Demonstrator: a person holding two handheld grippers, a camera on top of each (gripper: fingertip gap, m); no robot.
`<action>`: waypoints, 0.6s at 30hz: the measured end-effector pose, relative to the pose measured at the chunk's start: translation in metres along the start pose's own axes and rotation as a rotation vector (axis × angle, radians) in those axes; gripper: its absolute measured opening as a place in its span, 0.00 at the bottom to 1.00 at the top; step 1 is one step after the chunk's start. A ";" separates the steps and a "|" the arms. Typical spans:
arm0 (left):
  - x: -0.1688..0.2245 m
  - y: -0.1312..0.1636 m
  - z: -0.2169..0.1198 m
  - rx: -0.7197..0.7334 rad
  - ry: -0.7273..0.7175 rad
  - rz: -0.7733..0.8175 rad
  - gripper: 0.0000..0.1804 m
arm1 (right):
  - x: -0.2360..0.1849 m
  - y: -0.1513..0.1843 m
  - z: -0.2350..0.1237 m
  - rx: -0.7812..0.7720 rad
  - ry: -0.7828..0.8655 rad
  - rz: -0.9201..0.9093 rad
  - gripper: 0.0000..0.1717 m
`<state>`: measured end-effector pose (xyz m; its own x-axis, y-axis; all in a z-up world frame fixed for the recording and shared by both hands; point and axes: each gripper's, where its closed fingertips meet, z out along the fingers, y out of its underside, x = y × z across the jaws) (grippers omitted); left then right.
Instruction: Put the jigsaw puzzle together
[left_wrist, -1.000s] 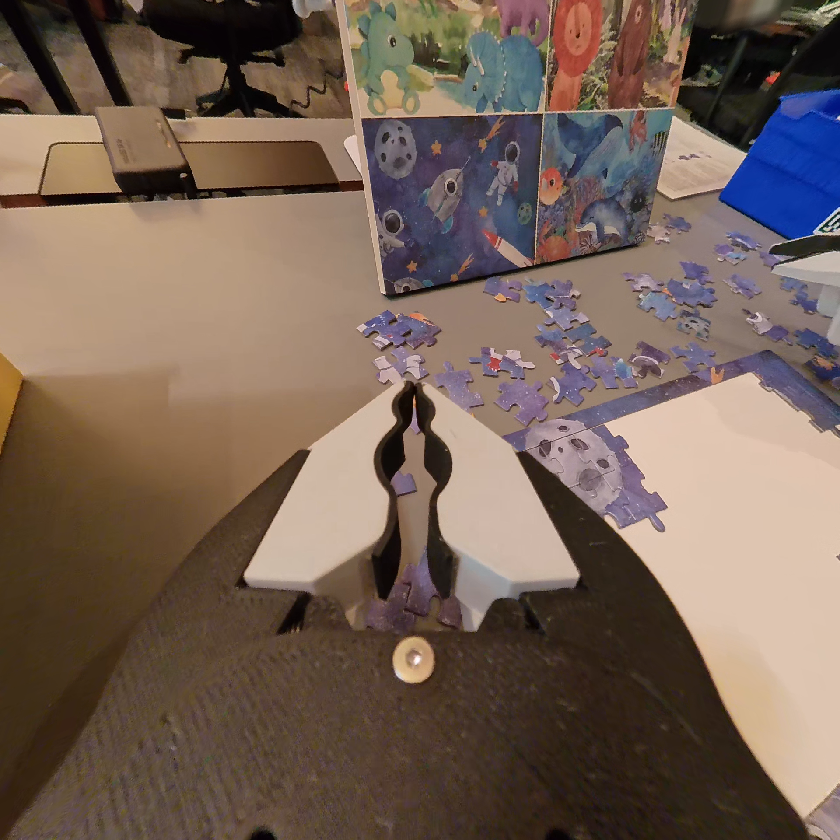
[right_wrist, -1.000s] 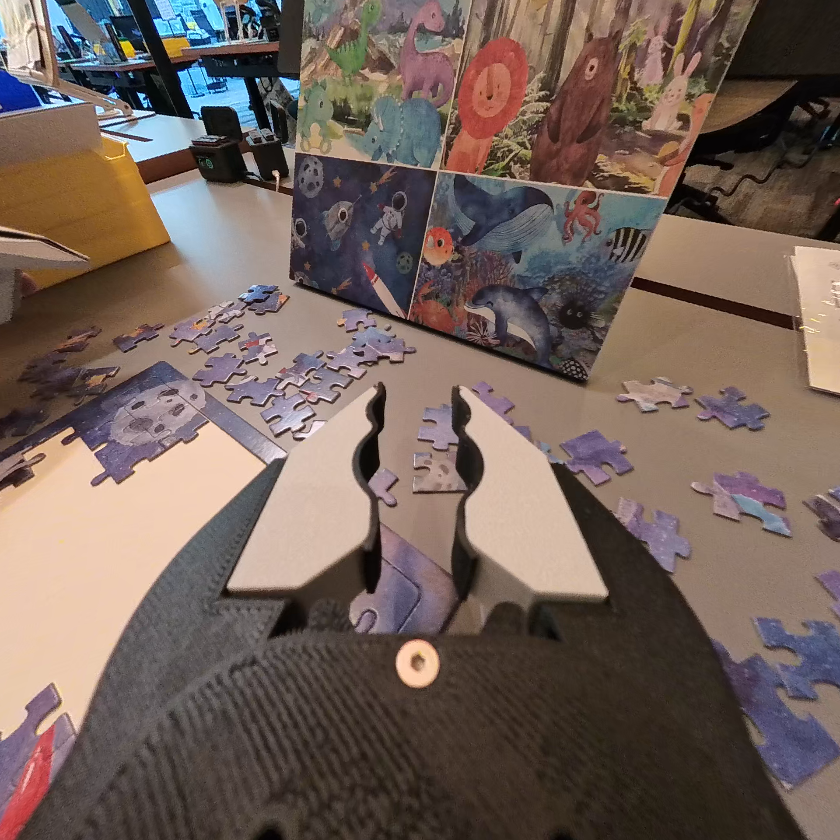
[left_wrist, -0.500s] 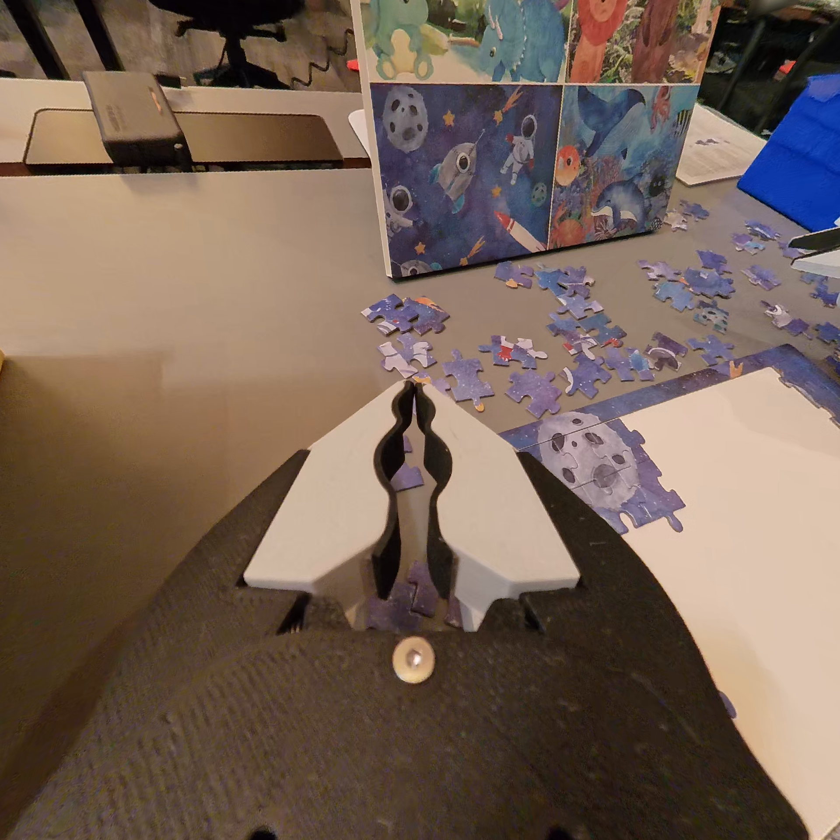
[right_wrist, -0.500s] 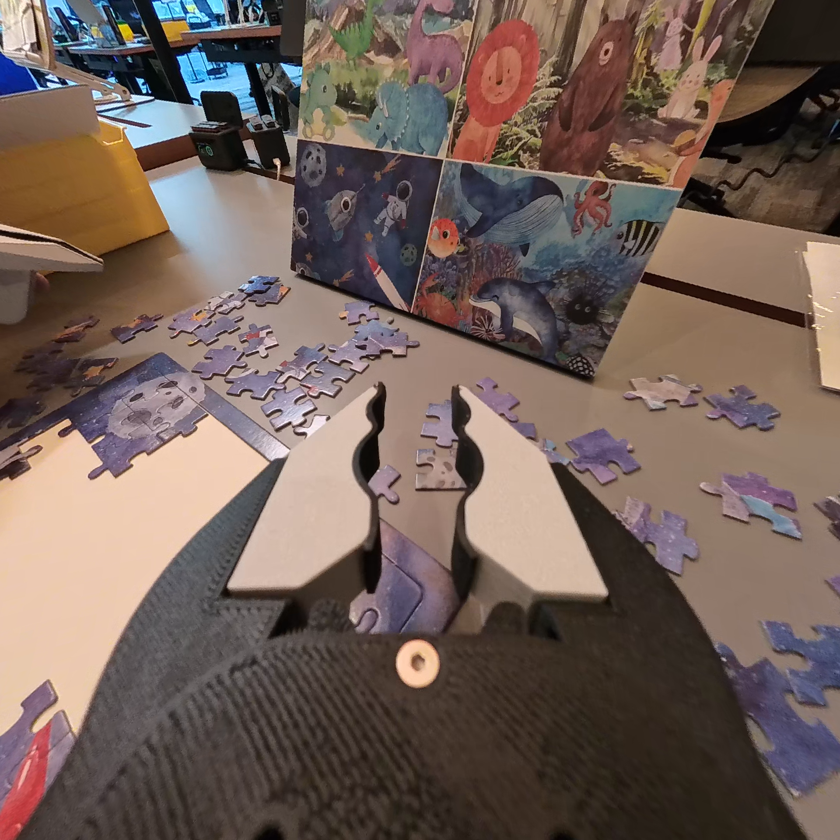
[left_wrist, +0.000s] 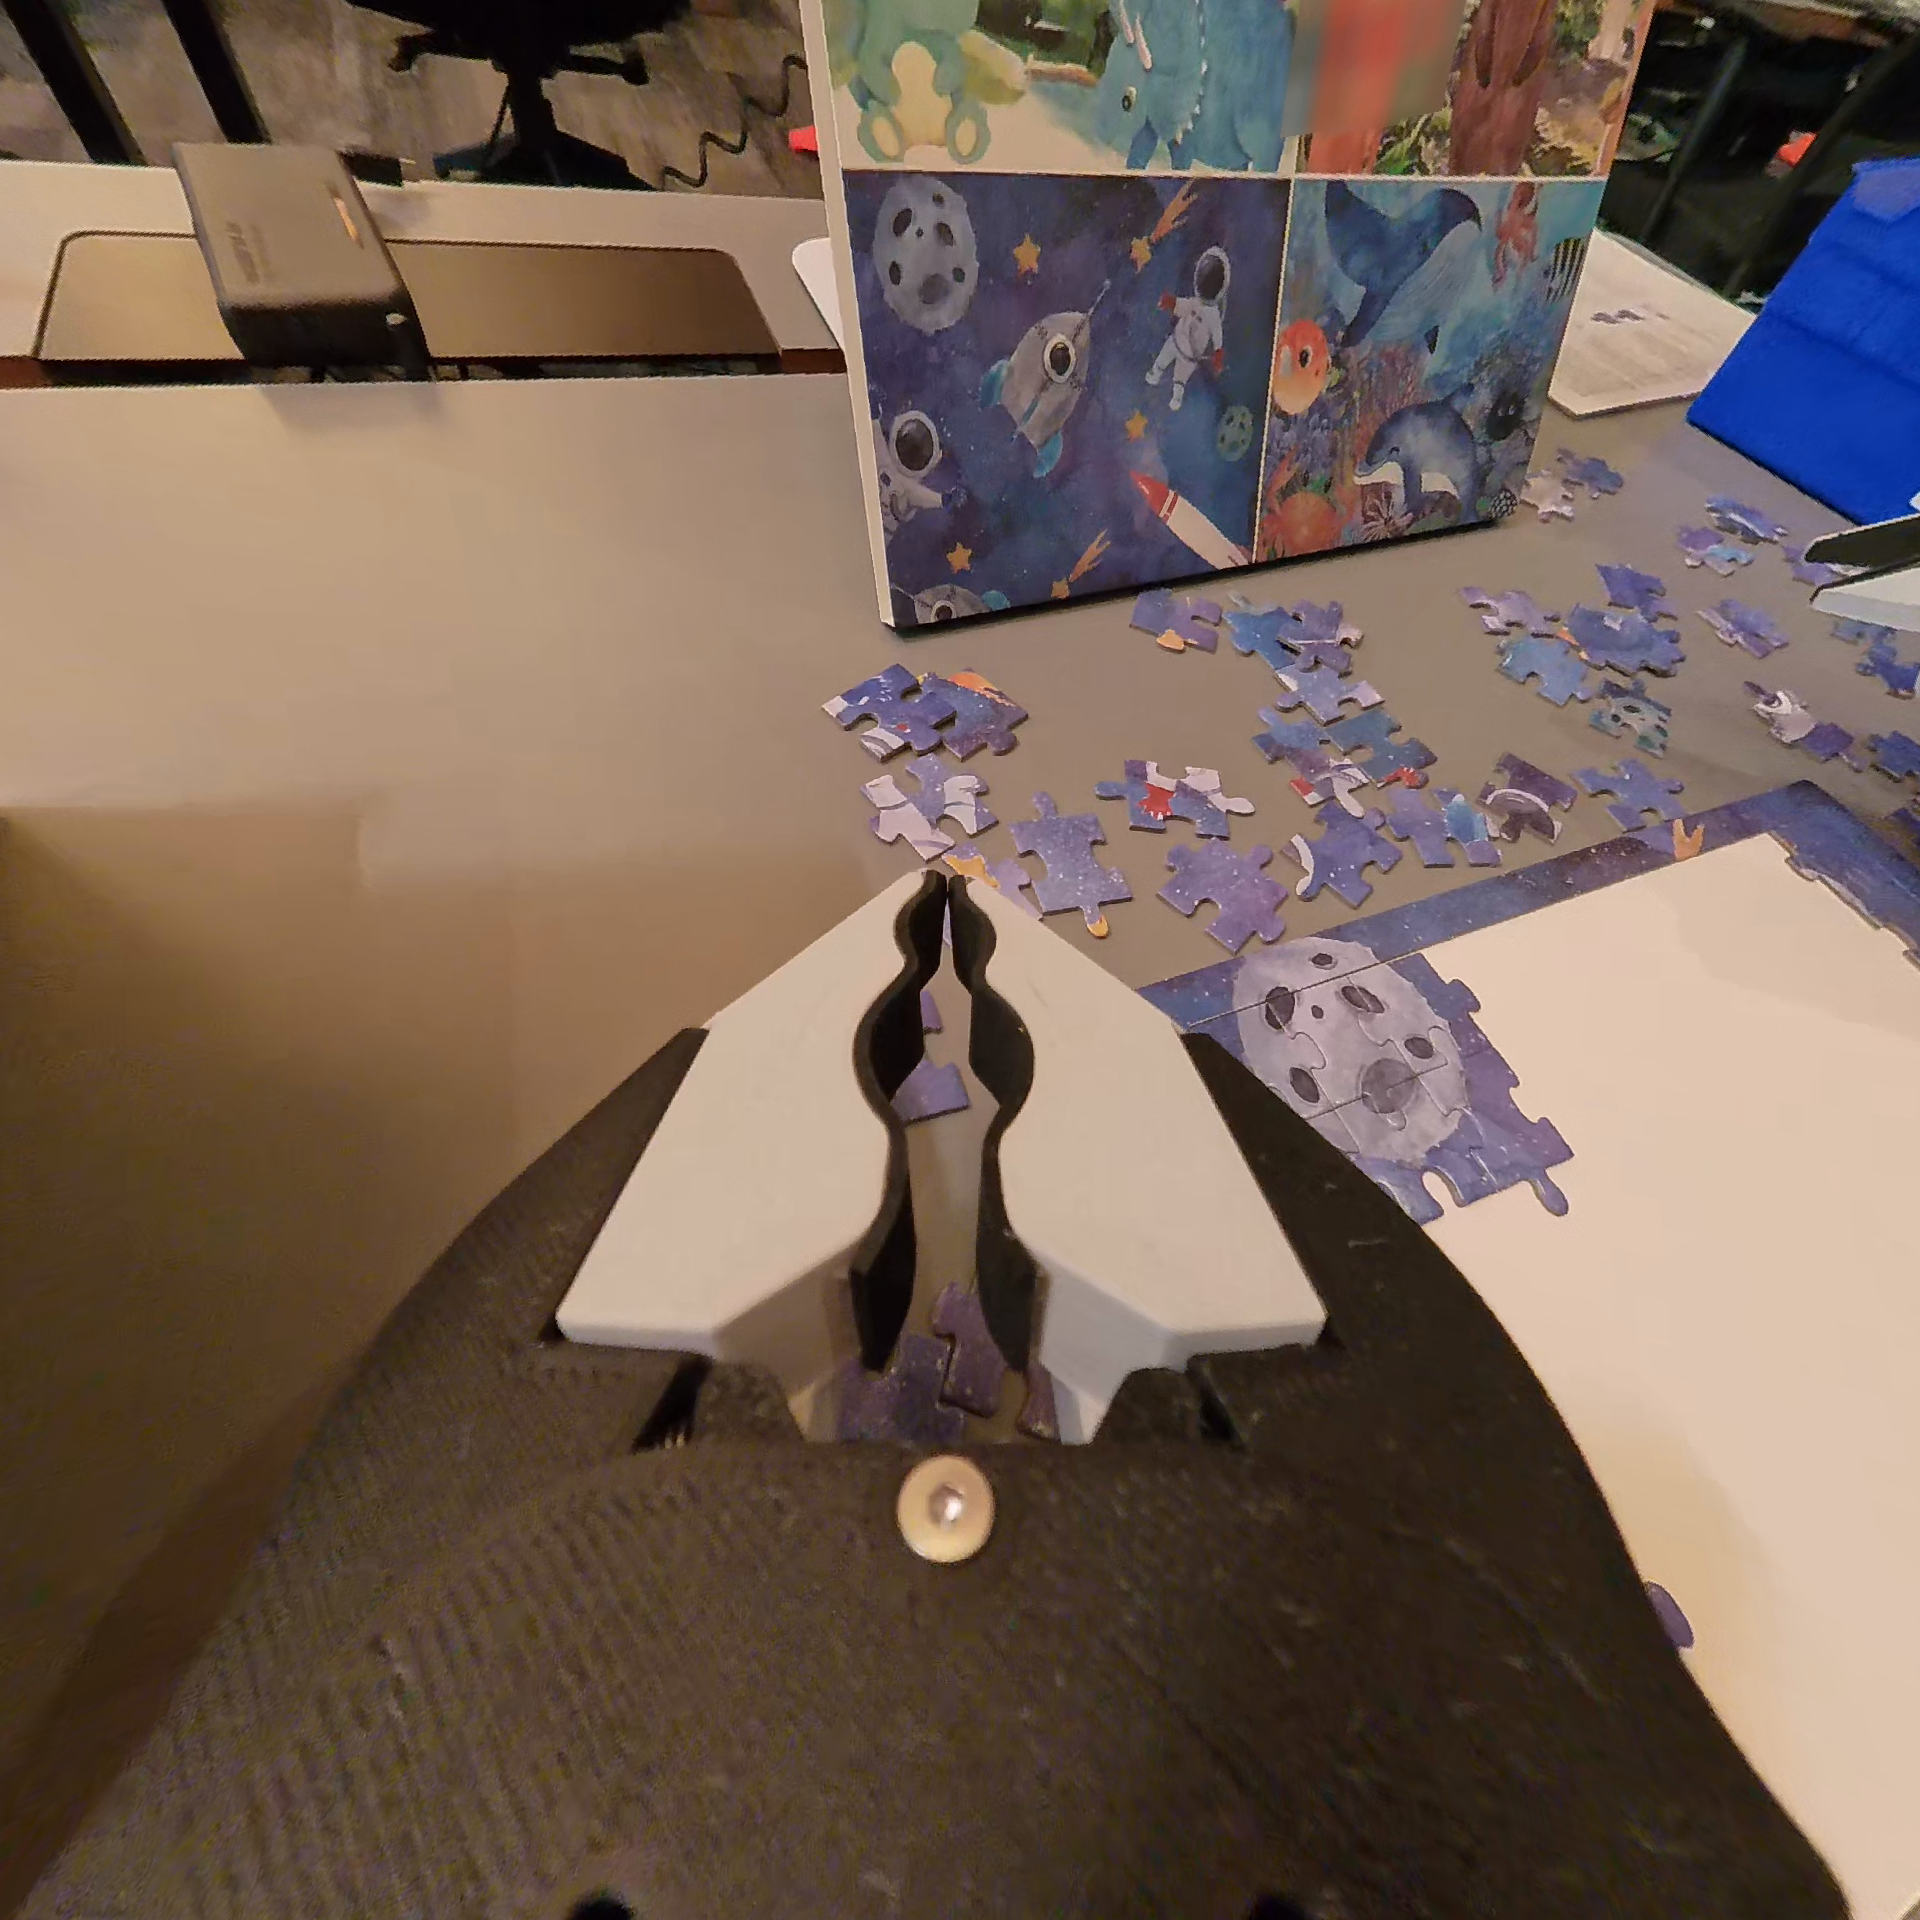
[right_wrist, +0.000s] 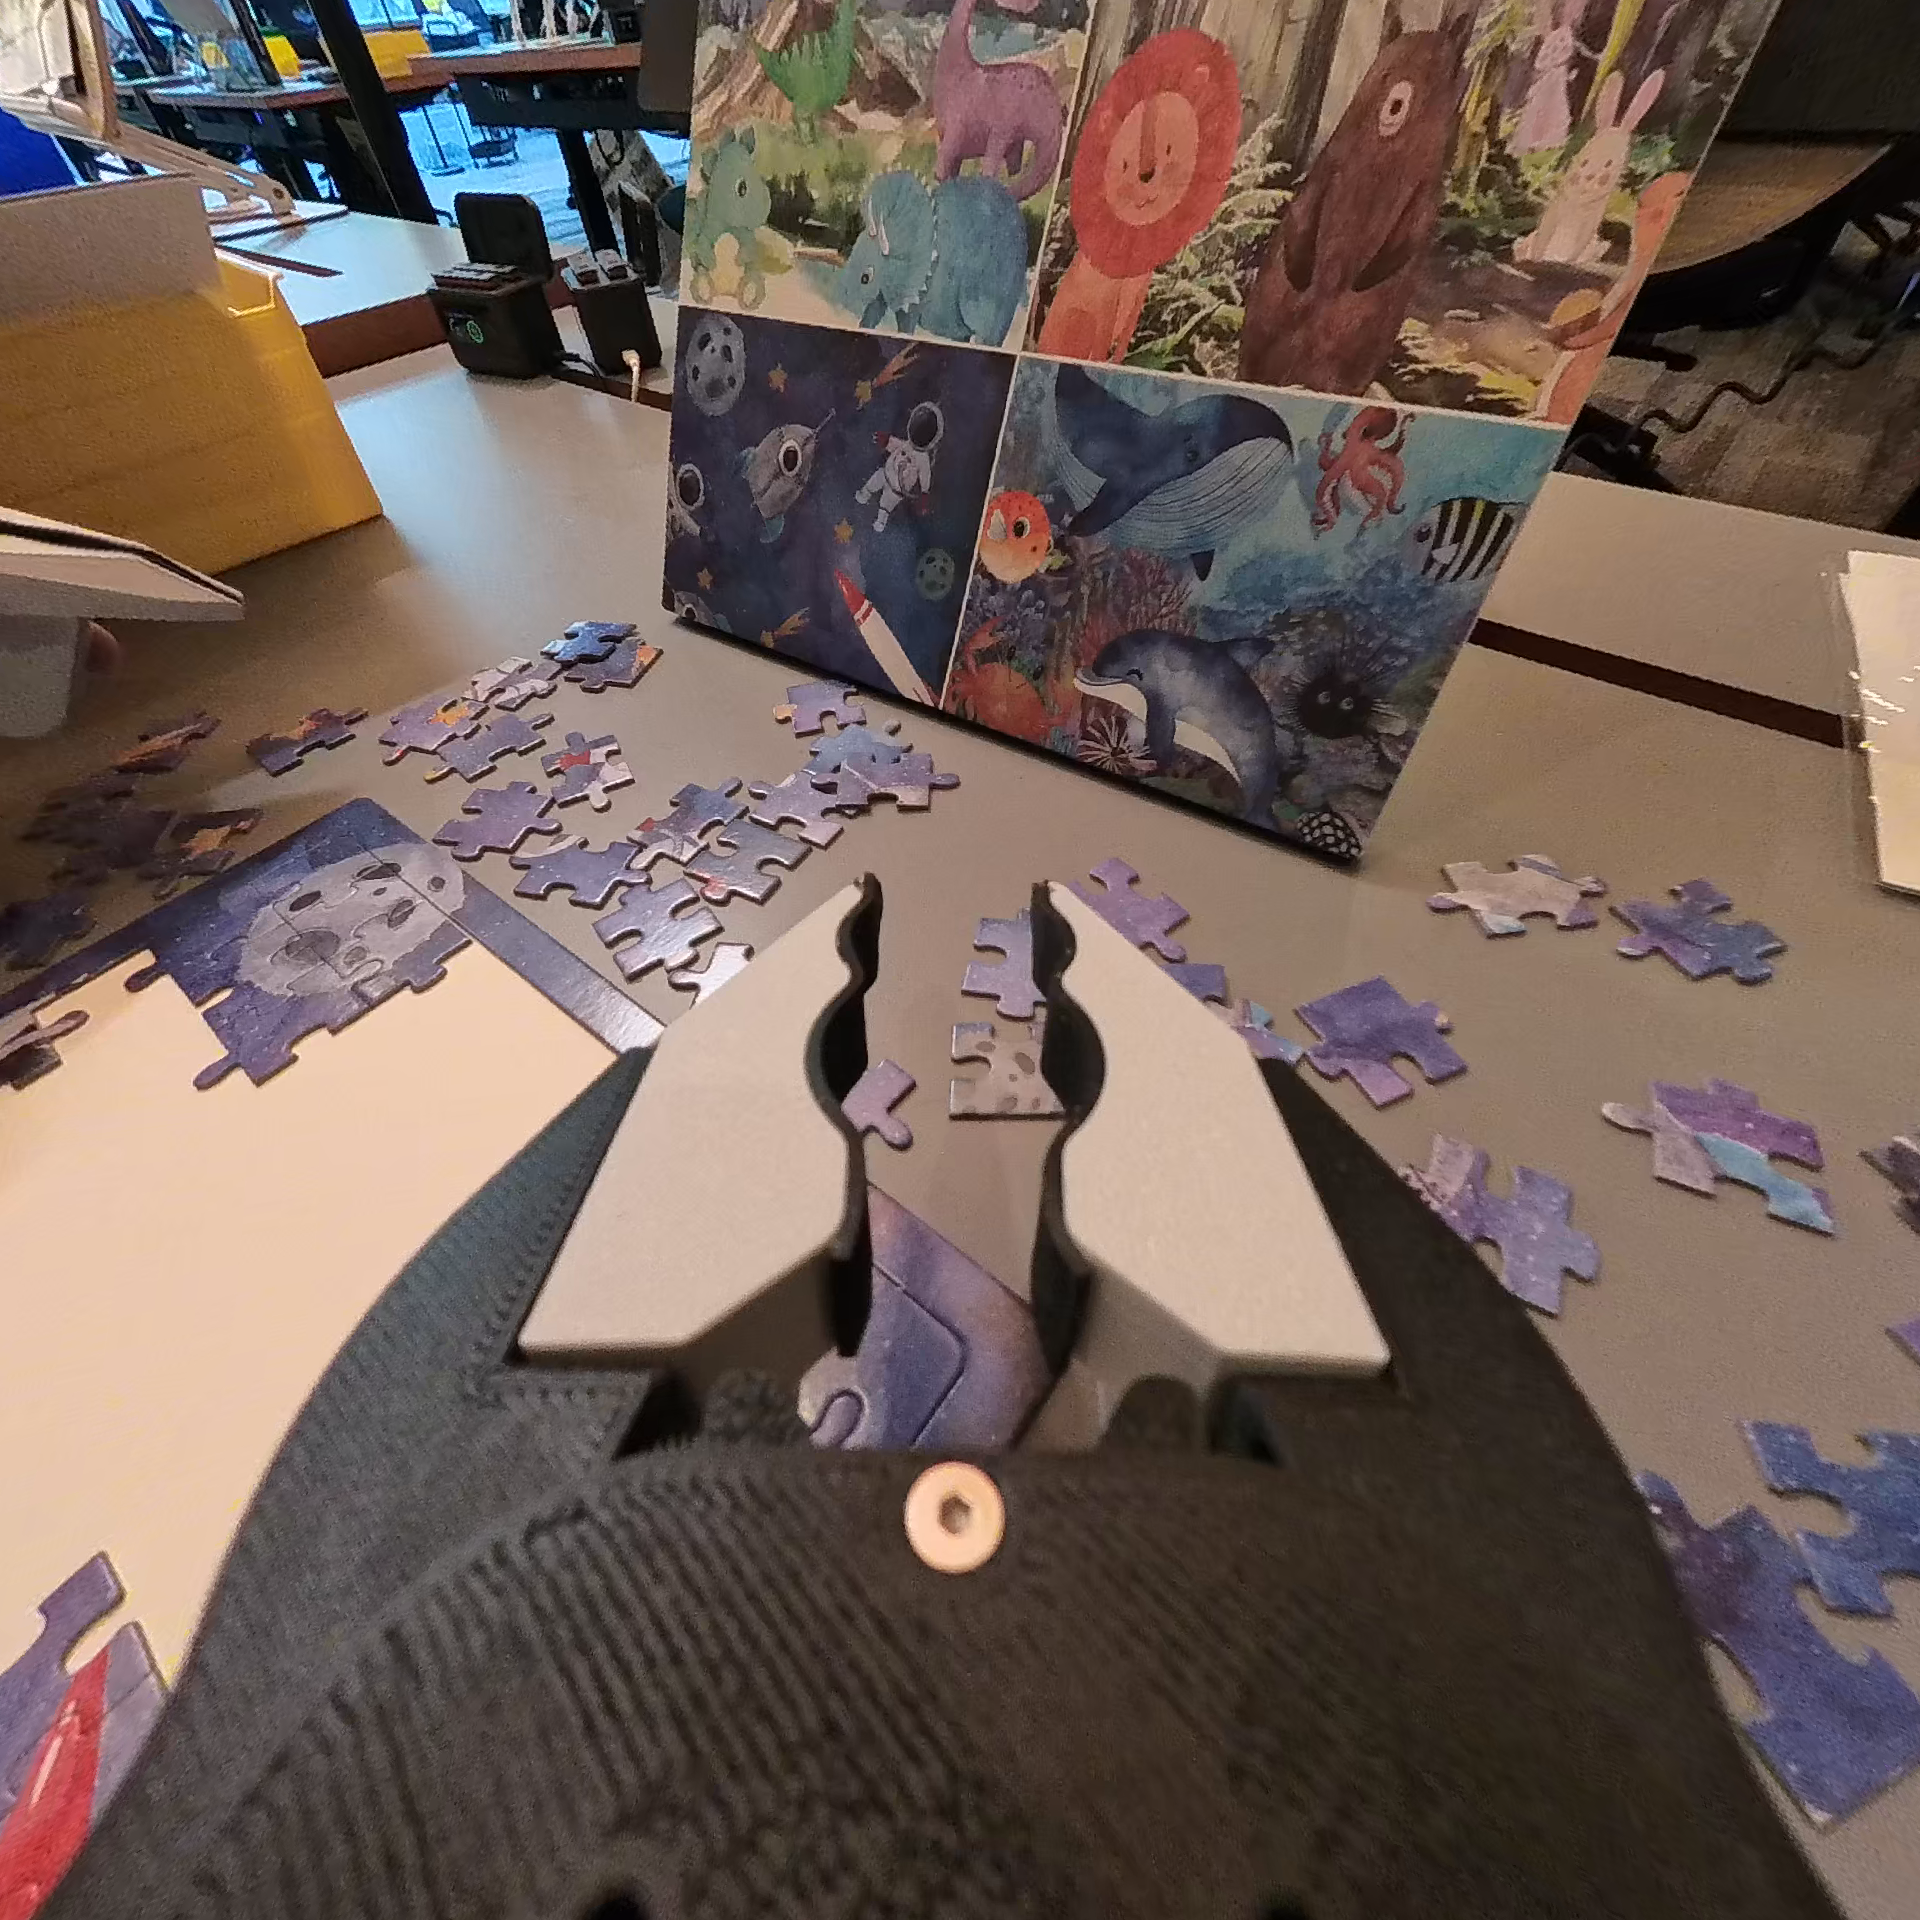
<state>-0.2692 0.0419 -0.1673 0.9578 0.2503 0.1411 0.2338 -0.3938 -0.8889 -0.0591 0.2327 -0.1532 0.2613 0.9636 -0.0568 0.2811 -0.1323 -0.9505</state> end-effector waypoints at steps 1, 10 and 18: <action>0.000 -0.001 -0.001 0.003 -0.003 0.000 0.00 | 0.000 0.000 0.000 0.000 0.000 0.000 0.16; -0.010 -0.019 -0.019 0.018 -0.085 0.037 0.00 | -0.002 -0.002 -0.001 0.009 -0.006 -0.003 0.16; -0.001 -0.086 -0.089 0.278 0.030 -0.101 0.00 | -0.002 -0.005 -0.002 0.022 -0.008 0.007 0.16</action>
<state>-0.2758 -0.0027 -0.0522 0.9374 0.2482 0.2442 0.2776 -0.1096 -0.9544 -0.0587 0.2311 -0.1478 0.2558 0.9645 -0.0659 0.2584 -0.1340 -0.9567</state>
